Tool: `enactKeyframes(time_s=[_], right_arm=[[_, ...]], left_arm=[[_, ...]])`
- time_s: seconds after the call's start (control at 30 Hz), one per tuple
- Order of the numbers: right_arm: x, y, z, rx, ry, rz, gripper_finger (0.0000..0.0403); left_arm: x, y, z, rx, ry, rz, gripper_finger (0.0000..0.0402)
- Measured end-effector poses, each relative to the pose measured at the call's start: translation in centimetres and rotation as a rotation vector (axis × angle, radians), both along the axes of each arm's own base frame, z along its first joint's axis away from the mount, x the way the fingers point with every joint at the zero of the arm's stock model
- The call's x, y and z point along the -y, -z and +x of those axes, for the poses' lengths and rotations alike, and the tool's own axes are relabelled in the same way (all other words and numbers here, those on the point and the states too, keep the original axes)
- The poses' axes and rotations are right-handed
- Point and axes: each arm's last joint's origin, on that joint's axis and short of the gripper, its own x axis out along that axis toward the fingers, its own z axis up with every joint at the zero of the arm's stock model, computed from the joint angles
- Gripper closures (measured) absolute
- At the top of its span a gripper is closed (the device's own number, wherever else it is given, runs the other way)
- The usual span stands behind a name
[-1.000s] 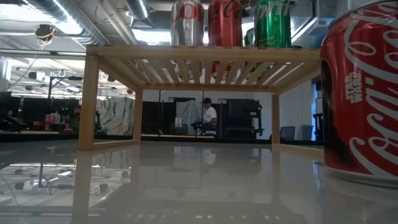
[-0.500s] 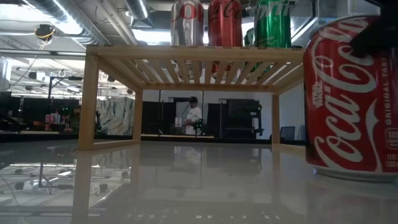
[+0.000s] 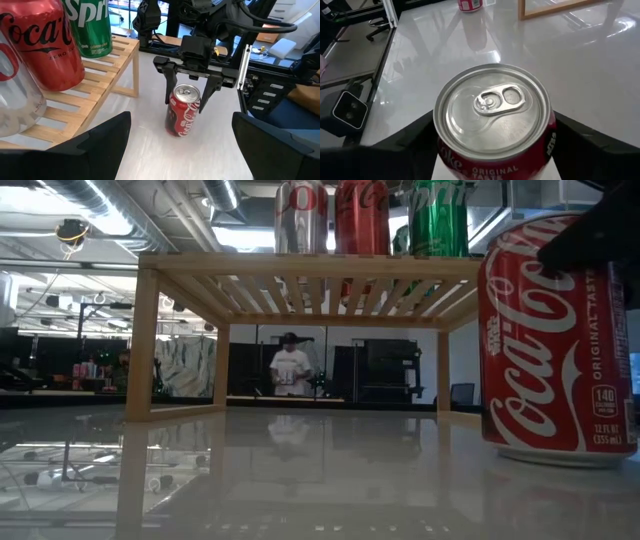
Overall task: Place canned beverage on shelf
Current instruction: Put the right red white soda can on the shelf
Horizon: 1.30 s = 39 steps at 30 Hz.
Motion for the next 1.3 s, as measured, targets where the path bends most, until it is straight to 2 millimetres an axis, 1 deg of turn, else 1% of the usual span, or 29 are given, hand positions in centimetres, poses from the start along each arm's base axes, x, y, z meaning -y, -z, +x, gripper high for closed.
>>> enactKeyframes(time_s=[0.1,0.3,0.4,0.5,0.73,1.03,1.3], right_arm=[[-0.1,-0.1,0.0,0.009,-0.011,0.002,0.0106],[-0.5,-0.8,0.4,0.068,-0.068,-0.018,0.0089],[-0.3,-0.8,0.5,0.069,-0.071,-0.03,0.0096],[0.0,-1.2,0.8,0.083,-0.067,-0.027,0.0103],[0.9,-2.6,1.7,0.137,-0.101,-0.03,0.0096],[1.7,-3.9,2.3,0.187,-0.138,-0.016,0.0099],[1.5,-5.1,2.5,0.285,-0.181,-0.024,0.0096]], left_arm=[[-0.1,0.0,0.1,0.0,-0.002,0.0,0.0064],[-0.1,0.0,0.0,-0.005,0.011,0.027,0.0064],[-0.1,0.0,0.1,-0.008,0.021,0.052,0.0064],[-0.1,0.0,0.1,-0.01,0.029,0.072,0.0064],[-0.6,0.0,0.3,-0.003,-0.016,0.084,0.0064],[-1.2,0.1,1.1,-0.049,0.114,0.003,0.0064],[-1.8,0.1,1.6,-0.065,0.175,-0.034,0.0064]])
